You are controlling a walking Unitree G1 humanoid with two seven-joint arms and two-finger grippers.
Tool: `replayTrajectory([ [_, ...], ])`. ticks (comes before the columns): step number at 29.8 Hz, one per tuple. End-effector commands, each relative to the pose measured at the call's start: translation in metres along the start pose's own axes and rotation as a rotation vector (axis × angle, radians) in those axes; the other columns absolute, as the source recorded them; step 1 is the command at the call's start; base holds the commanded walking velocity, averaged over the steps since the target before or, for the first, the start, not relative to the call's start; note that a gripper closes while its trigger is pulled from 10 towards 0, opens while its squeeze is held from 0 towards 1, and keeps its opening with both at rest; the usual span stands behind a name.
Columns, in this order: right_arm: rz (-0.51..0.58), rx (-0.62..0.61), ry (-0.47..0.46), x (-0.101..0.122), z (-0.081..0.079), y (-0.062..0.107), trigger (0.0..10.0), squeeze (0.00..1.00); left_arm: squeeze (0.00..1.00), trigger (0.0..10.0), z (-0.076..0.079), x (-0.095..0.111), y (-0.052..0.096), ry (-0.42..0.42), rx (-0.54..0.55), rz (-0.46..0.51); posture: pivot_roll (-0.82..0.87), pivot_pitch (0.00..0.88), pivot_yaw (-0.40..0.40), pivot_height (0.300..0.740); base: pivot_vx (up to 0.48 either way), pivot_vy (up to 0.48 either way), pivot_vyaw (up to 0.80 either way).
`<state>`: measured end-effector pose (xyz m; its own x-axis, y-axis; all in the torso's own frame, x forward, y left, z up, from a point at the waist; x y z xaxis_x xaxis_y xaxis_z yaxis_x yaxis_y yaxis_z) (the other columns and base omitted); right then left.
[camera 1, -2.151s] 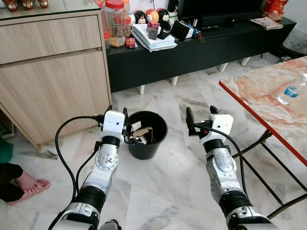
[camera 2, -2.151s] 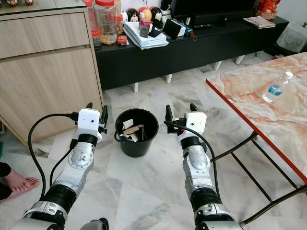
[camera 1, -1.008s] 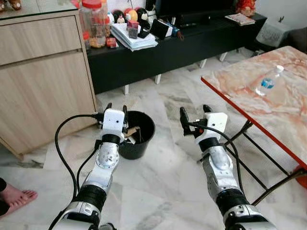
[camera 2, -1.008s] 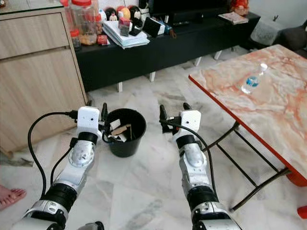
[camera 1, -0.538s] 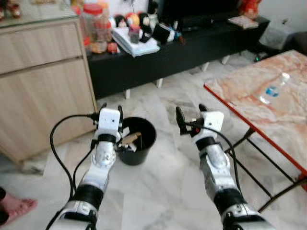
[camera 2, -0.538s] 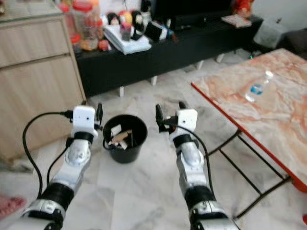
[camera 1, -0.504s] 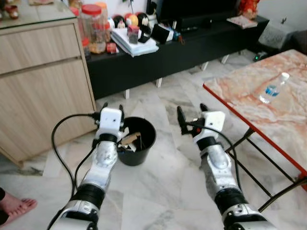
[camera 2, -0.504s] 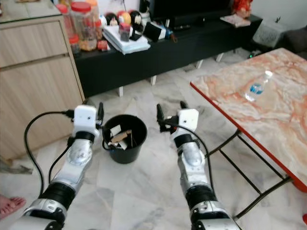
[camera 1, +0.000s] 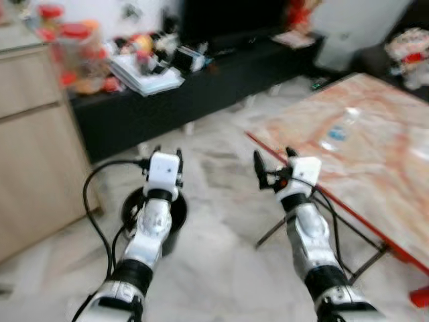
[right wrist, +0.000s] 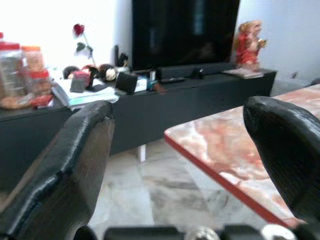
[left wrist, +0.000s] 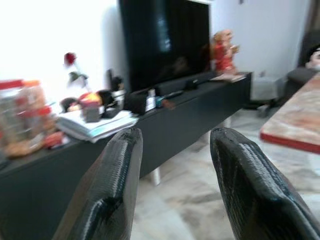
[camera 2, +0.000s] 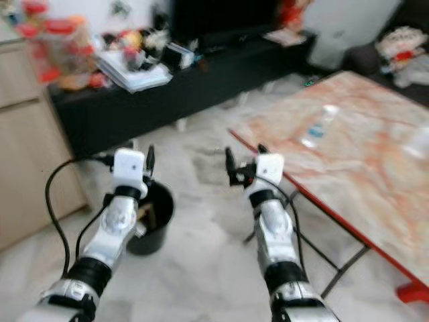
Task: Picking trash to rubbish bin
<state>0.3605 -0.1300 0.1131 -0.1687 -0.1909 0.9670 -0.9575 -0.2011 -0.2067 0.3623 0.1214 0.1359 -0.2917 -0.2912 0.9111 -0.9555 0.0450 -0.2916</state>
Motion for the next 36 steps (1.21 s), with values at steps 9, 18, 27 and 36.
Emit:
replayTrajectory([
  [9,0.002,0.009,-0.005,0.0004,-0.0052,-0.0021,10.0,0.00,0.00,10.0,0.0006,0.0028,-0.0018,0.004,-0.010,0.014,0.10,0.056,-0.137,0.740,0.329,0.000,-0.77],
  [18,0.021,0.011,-0.006,0.0012,-0.0079,-0.0003,10.0,0.00,0.00,10.0,0.0009,0.0041,-0.0022,0.005,-0.010,0.016,0.11,0.079,-0.138,0.740,0.322,0.000,-0.24],
  [27,0.015,0.015,-0.011,0.0006,-0.0101,-0.0014,10.0,0.00,0.00,10.0,-0.0009,0.0050,-0.0031,-0.001,-0.004,0.021,0.10,0.092,-0.137,0.740,0.322,0.000,0.00],
  [36,0.014,0.006,-0.011,0.0004,-0.0087,-0.0010,10.0,0.00,0.00,10.0,0.0034,0.0082,-0.0032,0.002,-0.030,0.039,0.10,0.102,-0.137,0.740,0.247,0.000,0.00],
])
Point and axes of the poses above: a point about 5 cm out from each wrist's last joint towards the gripper, its own y axis pointing back from the gripper into the wrist, its own x axis along the axis of the wrist's last joint, z = x × y, the point moved 2 cm from there along -y, pointing out of the wrist towards the gripper, and after that the axes turned 5 degrees about -y, right-handed, at the moved point
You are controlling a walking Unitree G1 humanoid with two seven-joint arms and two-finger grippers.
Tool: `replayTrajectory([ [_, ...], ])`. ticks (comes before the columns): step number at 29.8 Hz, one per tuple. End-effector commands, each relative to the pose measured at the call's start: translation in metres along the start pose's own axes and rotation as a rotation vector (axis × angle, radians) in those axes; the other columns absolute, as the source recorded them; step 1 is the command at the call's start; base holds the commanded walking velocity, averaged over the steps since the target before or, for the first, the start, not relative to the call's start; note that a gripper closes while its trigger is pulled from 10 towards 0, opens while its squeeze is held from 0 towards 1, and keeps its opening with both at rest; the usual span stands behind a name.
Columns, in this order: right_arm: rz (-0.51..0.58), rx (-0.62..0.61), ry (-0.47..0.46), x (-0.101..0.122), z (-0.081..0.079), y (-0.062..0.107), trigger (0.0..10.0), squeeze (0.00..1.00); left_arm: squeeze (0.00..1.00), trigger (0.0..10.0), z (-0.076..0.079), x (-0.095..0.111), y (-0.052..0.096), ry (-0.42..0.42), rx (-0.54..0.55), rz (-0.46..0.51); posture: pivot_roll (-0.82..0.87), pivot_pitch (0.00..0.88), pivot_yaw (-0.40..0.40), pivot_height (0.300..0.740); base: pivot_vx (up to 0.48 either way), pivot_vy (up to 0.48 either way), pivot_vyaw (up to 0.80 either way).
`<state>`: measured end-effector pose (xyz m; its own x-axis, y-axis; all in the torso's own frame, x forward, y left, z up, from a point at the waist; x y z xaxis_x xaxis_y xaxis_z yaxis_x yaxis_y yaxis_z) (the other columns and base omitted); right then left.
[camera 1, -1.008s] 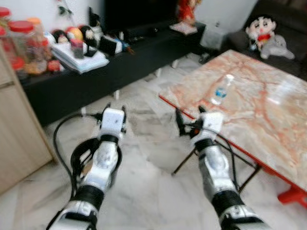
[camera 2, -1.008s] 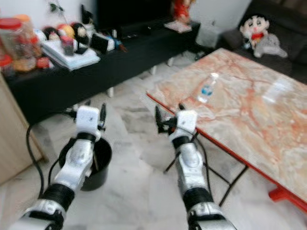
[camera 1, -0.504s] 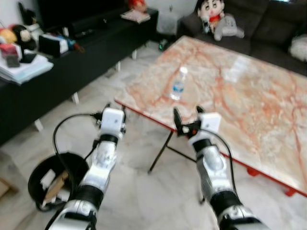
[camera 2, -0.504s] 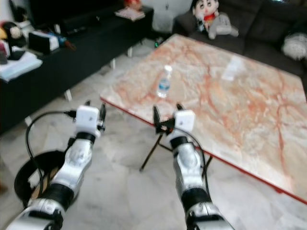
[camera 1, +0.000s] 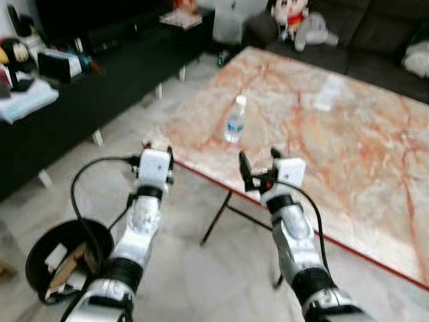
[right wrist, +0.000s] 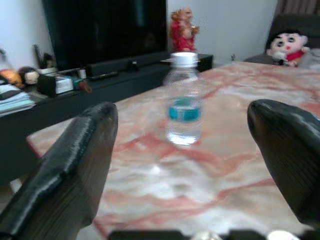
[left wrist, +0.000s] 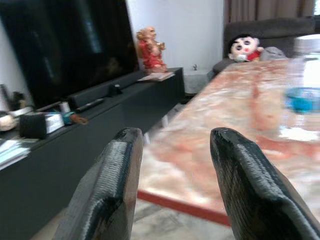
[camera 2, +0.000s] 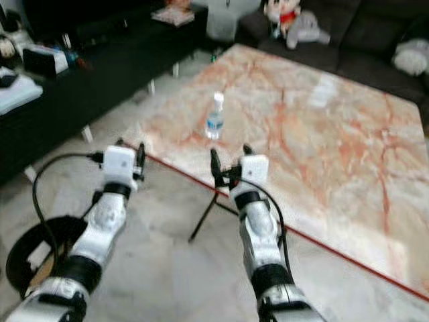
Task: Picking trash to rubbish bin
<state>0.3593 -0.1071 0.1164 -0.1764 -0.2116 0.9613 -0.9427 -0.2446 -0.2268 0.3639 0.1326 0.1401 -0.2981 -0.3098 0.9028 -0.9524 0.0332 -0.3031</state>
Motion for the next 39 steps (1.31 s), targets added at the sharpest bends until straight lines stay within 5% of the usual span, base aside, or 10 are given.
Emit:
replayTrajectory([
  [1,0.001,-0.044,0.007,0.0019,0.0141,0.0037,10.0,0.00,0.00,10.0,0.0161,0.0088,-0.0006,0.024,-0.049,0.034,0.10,0.102,-0.137,0.740,0.000,0.000,0.00],
  [39,-0.020,-0.048,0.001,-0.0028,0.0128,0.0051,10.0,0.00,0.00,10.0,0.0200,0.0063,-0.0001,0.069,-0.081,0.011,0.11,0.052,-0.133,0.740,0.000,0.000,-0.73],
])
Point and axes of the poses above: a point about 5 cm out from each wrist's last joint towards the gripper, its own y axis pointing back from the gripper into the wrist, its own x axis along the axis of the wrist's last joint, z = x × y, the point moved 2 cm from there along -y, pointing out of the wrist towards the gripper, and after that the axes turned 5 degrees about -y, right-handed, at the moved point
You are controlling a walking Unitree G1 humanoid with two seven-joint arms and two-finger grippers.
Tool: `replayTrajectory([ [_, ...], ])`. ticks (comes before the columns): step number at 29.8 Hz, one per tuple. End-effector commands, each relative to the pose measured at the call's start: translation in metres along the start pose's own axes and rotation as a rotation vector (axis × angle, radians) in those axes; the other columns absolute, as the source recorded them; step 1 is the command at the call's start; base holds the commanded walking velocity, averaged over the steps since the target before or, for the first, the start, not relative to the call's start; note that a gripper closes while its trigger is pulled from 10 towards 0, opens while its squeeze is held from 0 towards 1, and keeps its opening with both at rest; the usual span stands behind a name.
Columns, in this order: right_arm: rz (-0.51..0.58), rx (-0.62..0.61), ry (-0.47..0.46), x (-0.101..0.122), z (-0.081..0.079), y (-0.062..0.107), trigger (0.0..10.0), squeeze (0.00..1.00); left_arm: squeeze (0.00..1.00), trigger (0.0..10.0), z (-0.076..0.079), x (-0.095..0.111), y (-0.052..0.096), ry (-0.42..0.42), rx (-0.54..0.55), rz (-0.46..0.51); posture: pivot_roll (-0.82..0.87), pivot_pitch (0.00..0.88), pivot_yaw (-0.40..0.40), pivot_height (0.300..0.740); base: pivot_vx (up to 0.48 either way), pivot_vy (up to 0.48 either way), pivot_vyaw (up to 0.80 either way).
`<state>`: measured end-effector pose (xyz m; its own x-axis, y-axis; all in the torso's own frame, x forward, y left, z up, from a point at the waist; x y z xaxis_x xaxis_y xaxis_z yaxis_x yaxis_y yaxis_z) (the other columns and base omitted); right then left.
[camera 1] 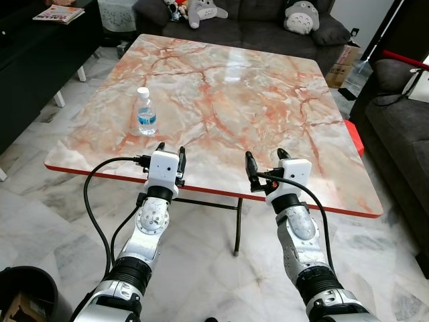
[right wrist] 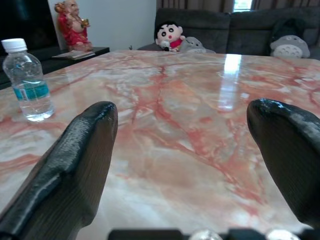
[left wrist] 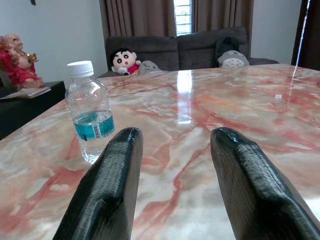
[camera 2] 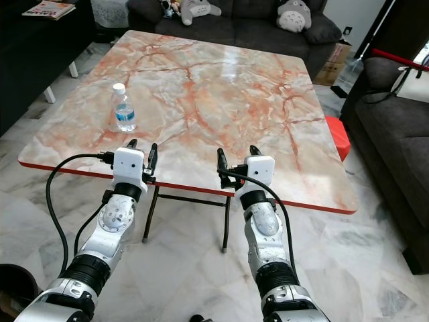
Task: Picking trash to rubbish bin
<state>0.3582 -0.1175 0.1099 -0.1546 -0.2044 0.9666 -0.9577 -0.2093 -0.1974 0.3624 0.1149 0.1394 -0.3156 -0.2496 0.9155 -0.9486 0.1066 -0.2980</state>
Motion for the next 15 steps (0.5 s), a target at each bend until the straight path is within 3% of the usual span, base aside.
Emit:
replayTrajectory([
  [1,0.009,-0.007,0.000,0.0017,0.0021,0.0000,10.0,0.00,0.00,10.0,0.0030,0.0005,-0.0014,0.009,-0.009,-0.008,0.11,0.047,-0.130,0.740,0.000,0.000,0.00],
  [12,0.017,-0.018,-0.001,0.0021,0.0023,0.0006,10.0,0.00,0.00,10.0,0.0038,0.0000,-0.0025,0.012,-0.019,-0.014,0.10,0.045,-0.123,0.740,0.000,0.372,0.00],
  [15,0.018,-0.021,-0.002,0.0024,0.0030,0.0006,10.0,0.00,0.00,10.0,0.0044,0.0004,-0.0022,0.008,-0.025,-0.010,0.10,0.055,-0.120,0.740,0.000,0.084,0.00],
])
Point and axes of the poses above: a point about 5 cm out from each wrist's last joint towards the gripper, its own y axis pointing back from the gripper into the wrist, its own x axis along the axis of the wrist's last joint, z = x × y, the point moved 2 cm from there along -y, pointing out of the wrist towards the gripper, and after that the axes turned 5 degrees about -y, right-handed, at the moved point
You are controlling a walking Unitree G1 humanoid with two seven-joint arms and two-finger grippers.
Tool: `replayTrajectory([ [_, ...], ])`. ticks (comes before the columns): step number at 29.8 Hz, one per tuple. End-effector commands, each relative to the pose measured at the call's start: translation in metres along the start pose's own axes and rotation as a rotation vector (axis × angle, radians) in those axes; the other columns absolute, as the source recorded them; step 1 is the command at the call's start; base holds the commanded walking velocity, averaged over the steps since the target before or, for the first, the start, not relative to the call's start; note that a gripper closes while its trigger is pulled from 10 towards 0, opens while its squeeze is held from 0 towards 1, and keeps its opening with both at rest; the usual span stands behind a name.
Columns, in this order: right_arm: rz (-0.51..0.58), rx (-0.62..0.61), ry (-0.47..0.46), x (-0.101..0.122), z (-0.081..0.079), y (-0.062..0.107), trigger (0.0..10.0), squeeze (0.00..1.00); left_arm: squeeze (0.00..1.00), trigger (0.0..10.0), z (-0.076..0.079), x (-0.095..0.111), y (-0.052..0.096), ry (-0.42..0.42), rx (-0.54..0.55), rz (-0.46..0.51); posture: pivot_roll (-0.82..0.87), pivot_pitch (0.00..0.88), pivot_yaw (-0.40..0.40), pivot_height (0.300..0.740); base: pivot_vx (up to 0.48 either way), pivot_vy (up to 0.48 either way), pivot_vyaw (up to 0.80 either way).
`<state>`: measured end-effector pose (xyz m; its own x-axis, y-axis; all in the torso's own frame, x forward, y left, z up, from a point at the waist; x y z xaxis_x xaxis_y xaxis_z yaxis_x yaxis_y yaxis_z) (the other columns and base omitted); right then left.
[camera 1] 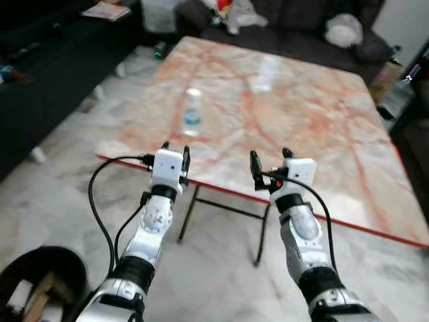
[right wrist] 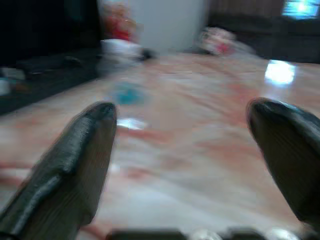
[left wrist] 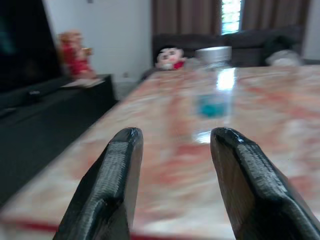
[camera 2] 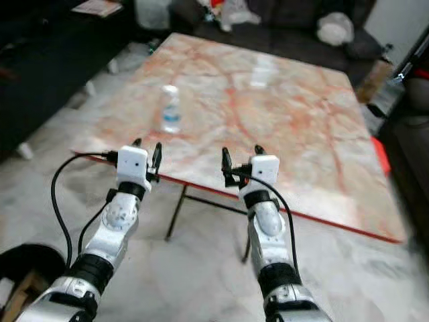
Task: Picking trash to rubbish bin
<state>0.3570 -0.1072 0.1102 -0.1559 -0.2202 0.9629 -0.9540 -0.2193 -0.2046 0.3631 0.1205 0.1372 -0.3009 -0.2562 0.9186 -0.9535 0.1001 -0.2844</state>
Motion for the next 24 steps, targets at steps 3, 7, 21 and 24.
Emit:
replayTrajectory([
  [3,0.012,-0.037,0.012,0.004,0.014,0.002,10.0,0.00,0.00,10.0,0.011,0.005,-0.002,0.014,-0.039,0.011,0.10,0.063,-0.118,0.740,0.000,0.000,0.00],
  [7,0.002,-0.043,0.004,0.003,0.014,0.001,10.0,0.00,0.00,10.0,0.012,0.007,-0.003,0.010,-0.049,0.021,0.10,0.074,-0.112,0.740,0.000,0.000,-0.51],
  [21,0.025,-0.053,0.007,0.006,0.013,0.001,10.0,0.00,0.00,10.0,0.012,0.012,-0.006,0.013,-0.073,0.037,0.10,0.089,-0.102,0.740,0.108,0.000,-0.11],
  [24,0.028,-0.057,0.006,0.007,0.014,0.000,10.0,0.00,0.00,10.0,0.011,0.014,-0.007,0.015,-0.071,0.043,0.10,0.093,-0.100,0.740,0.296,0.000,0.00],
])
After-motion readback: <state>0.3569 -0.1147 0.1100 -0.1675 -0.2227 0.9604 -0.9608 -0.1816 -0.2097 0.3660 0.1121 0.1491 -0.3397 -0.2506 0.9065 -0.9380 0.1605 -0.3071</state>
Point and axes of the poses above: a point about 5 cm out from each wrist's last joint towards the gripper, its own y axis pointing back from the gripper into the wrist, its own x axis along the axis of the wrist's last joint, z = x × y, the point moved 2 cm from there along -y, pointing out of the wrist towards the gripper, and after that the axes turned 5 degrees about -y, right-handed, at the moved point
